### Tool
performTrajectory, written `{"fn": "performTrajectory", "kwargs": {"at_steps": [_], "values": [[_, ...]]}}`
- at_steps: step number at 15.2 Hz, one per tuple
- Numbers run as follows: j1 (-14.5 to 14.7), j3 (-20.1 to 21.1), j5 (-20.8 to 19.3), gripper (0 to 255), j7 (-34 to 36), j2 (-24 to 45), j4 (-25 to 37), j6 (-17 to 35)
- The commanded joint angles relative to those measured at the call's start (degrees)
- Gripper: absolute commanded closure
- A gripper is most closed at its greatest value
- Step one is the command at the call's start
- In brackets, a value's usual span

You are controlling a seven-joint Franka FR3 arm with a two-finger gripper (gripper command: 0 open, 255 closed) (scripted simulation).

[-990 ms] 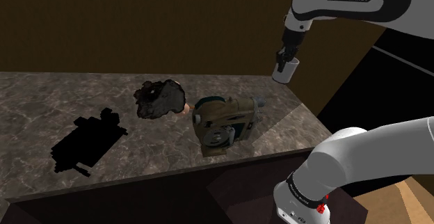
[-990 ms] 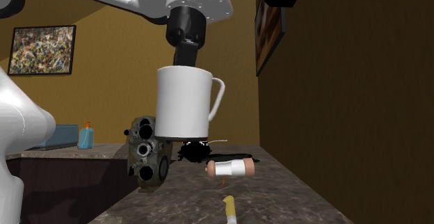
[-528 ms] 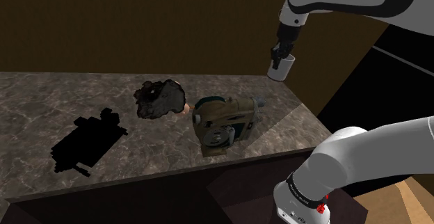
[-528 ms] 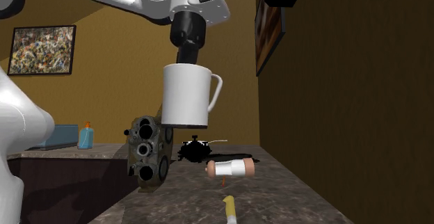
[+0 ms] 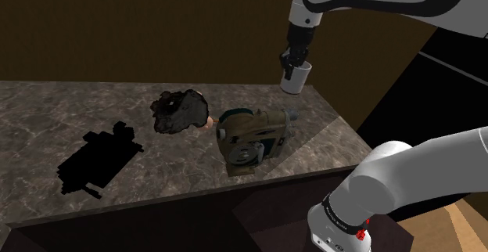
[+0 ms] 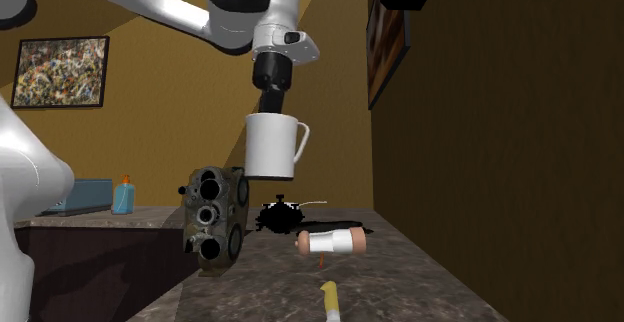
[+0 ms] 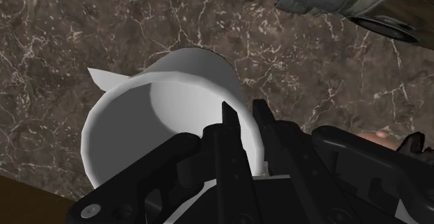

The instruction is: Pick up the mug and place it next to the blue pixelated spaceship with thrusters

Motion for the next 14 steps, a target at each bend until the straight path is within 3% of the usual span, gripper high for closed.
{"fn": "performTrajectory", "kwargs": {"at_steps": [1,14], "values": [[1.03,2.07,1.21,255,2.82,0.48,0.53,-0.2],[6.87,14.89,5.75,255,20.61,12.87,12.51,-0.24]]}}
